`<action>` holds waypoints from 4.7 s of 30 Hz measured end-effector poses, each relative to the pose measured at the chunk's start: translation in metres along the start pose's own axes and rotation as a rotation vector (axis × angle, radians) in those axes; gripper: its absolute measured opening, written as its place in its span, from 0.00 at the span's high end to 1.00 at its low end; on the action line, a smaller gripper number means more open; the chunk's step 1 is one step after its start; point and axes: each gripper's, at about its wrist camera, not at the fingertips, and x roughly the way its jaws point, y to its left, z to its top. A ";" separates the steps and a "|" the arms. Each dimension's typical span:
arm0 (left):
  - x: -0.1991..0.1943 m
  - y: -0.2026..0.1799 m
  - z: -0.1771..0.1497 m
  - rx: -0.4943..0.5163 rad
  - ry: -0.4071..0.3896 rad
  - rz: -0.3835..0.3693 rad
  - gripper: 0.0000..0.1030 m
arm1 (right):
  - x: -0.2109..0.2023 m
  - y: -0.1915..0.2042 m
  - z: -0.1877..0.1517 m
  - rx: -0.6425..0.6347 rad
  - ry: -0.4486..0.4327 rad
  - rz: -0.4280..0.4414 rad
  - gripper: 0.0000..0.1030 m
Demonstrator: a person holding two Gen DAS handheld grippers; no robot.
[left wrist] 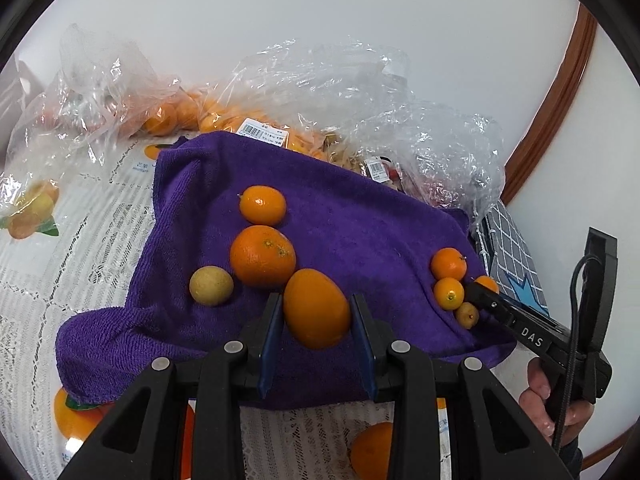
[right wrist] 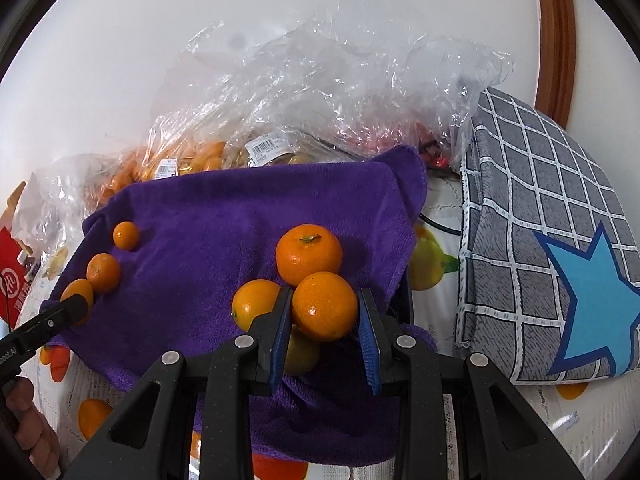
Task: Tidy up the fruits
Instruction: 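Lower both oranges onto the towel and open both tools, then grasp a small red fruit with the right tool while the left tool grasps an orange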
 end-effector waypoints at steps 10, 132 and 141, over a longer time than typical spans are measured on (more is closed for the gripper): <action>0.001 -0.003 -0.001 0.022 -0.005 0.030 0.69 | -0.020 0.002 -0.003 0.008 -0.067 -0.027 0.51; -0.044 -0.038 -0.064 0.228 0.085 -0.059 0.63 | -0.105 0.015 -0.117 0.039 0.005 0.091 0.77; -0.055 -0.020 -0.061 0.149 0.056 -0.058 0.63 | -0.106 0.015 -0.117 0.050 0.001 0.090 0.77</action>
